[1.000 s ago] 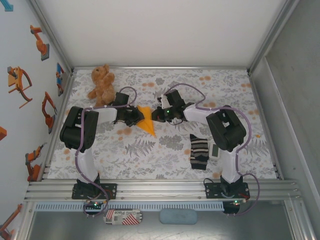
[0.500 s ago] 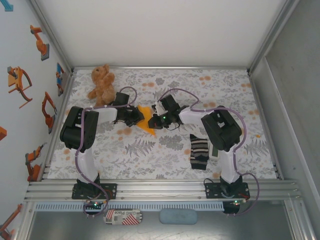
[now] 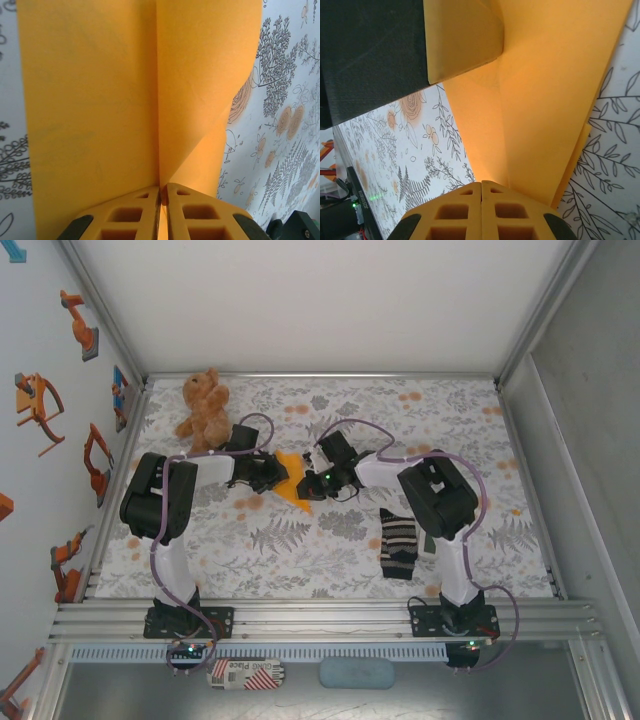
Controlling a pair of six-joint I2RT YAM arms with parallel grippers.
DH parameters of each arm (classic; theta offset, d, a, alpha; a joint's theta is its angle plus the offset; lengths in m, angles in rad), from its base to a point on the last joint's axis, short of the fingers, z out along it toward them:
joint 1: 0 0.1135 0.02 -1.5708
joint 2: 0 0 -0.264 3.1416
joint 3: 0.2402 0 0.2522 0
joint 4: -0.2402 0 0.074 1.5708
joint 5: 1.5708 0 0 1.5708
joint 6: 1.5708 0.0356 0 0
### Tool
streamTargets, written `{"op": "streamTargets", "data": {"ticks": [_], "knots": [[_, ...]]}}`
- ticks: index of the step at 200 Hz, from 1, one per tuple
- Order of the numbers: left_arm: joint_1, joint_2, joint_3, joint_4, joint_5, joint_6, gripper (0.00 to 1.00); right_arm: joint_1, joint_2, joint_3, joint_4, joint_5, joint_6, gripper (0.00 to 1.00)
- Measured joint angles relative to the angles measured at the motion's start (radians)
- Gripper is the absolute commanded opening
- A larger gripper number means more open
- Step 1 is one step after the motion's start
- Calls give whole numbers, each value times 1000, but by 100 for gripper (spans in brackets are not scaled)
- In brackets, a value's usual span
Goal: Fold a paper plane with a square sheet of paper (pick it up from the middle)
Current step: Fourth fold the wing at the center of the table.
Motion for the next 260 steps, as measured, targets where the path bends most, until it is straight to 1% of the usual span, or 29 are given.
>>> {"op": "streamTargets", "data": {"ticks": [73,125,165,198,225,260], "knots": [[0,0,0,-1,0,0,11,0,20,13,-17,0,-14,2],[0,-13,12,-34,-14,0,14,0,27,21,-37,5,-29,2],[6,-101,13,-41,-25,0,13,0,34,40,-75,11,-45,1],[4,-171,2,50,24,-2,9,0,34,43,-82,14,-55,1],[-9,-144,2,90,55,-3,7,0,34,46,-89,15,-55,0],[-23,-54,2,117,87,-5,6,0,34,46,-92,17,-55,0]]}}
